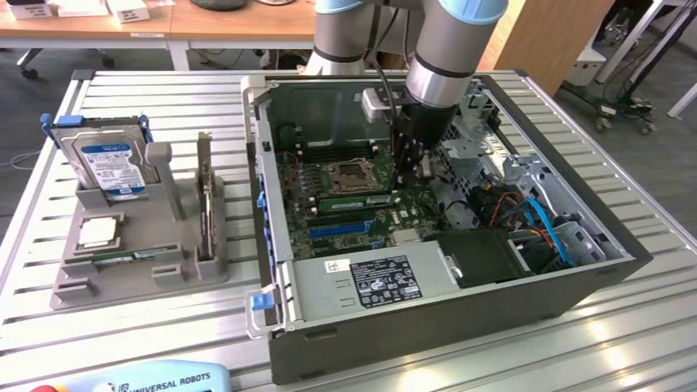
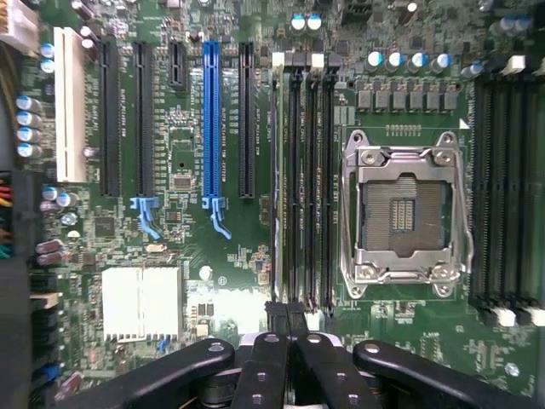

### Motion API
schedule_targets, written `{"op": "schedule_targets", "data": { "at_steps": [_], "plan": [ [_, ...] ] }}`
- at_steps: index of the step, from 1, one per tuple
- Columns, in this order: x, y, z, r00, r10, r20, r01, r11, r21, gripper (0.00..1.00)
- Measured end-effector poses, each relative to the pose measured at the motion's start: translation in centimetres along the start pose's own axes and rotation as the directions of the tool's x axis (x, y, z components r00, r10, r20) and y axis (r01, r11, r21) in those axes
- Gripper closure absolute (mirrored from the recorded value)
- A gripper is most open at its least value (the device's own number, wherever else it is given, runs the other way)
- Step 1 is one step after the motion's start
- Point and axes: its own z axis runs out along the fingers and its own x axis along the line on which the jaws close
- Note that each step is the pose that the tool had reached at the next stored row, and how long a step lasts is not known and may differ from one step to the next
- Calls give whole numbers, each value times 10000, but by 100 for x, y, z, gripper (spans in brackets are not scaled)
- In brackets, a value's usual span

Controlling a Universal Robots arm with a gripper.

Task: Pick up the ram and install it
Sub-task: 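Press down the ram until it locks into place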

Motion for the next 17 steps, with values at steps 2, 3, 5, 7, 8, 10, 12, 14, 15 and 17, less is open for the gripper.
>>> {"op": "schedule_targets", "data": {
  "at_steps": [2,3,5,7,8,10,12,14,15,17],
  "plan": [
    [-1,1,-51,10000,0,0,0,10000,-1,90],
    [-1,1,-73,10000,0,0,0,10000,-2,90],
    [-1,1,-97,10000,0,0,0,10000,-2,90],
    [-1,1,-97,10000,-1,1,1,10000,-1,90],
    [-1,1,-97,10000,0,1,0,10000,-2,90],
    [-1,1,-97,10000,-1,1,1,10000,-2,90],
    [0,40,-94,10000,1,-2,-1,10000,-3,90],
    [2,129,-90,10000,7,-2,-7,10000,-2,90],
    [3,174,-87,10000,9,-1,-9,10000,-1,90],
    [4,253,-83,10000,10,2,-10,10000,2,90]
  ]
}}
